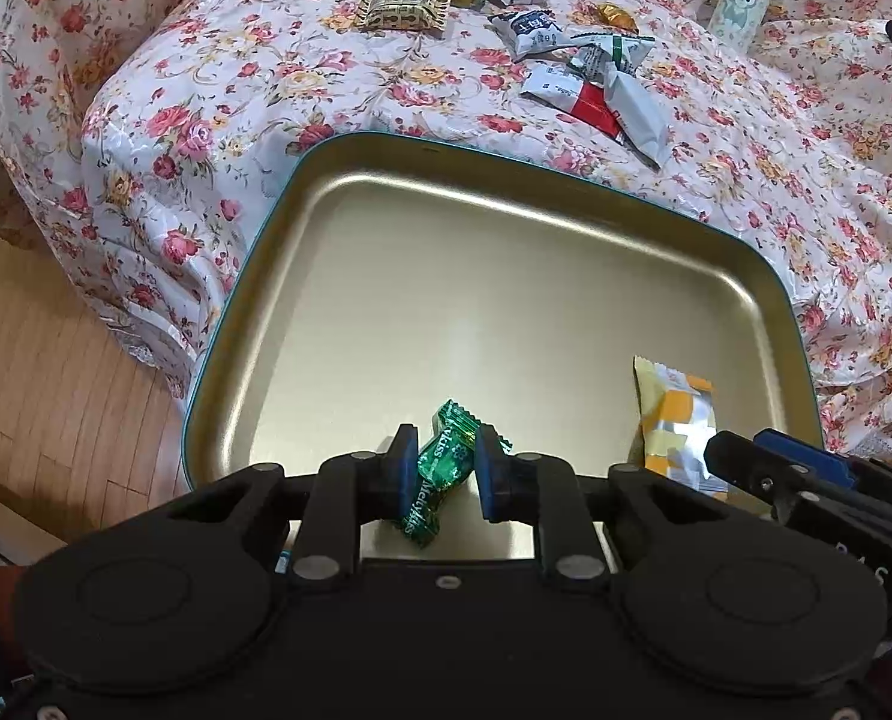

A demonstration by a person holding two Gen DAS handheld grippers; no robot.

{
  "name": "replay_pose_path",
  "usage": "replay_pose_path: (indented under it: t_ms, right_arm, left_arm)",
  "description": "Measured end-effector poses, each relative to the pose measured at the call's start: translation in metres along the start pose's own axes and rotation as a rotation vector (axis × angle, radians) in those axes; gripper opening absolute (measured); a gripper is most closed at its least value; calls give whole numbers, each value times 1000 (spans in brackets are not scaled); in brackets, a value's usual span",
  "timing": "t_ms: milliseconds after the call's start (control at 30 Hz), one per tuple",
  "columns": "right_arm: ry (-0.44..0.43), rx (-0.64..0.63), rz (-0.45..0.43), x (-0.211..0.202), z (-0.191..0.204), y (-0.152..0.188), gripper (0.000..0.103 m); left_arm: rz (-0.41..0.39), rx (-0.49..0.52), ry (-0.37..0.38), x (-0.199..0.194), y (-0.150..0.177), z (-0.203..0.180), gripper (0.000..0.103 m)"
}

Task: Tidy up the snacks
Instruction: 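Open the left tool dropping the green candy while the right tool releases the packet, then move both open tools back toward the scattered snacks on the sofa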

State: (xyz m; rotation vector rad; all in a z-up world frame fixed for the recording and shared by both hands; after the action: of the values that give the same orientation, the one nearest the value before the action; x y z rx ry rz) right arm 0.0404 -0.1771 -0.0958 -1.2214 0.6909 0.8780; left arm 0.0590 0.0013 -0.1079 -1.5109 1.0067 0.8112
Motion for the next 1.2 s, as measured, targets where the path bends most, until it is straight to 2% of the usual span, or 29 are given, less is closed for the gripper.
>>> replay_pose_path:
  t_ms: [800,933,1200]
  right_arm:
    - [18,-71,9,-2,4,2,41]
    - [26,-102,-1,-5,6,0,41]
    - [-7,-147,-87,-18,16,-15,42]
  left_arm:
    - [-17,-3,0,-3,-1,2,27]
    - [-66,0,9,-10,-6,1,27]
    - [-251,-37,2,-36,-30,14,32]
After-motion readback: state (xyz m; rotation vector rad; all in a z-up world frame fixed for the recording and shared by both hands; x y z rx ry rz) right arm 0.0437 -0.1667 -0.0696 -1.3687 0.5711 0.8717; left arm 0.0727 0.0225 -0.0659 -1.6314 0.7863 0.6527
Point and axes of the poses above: each gripper's, at about its wrist camera, not at the fingertips, and x roughly the way its jaws point, z to its left, y to its underside, the point moved 7 cm from there along x, roughly the way its jaws point, and after that the axes turned 2 degrees about -z, right-handed, at the moved point
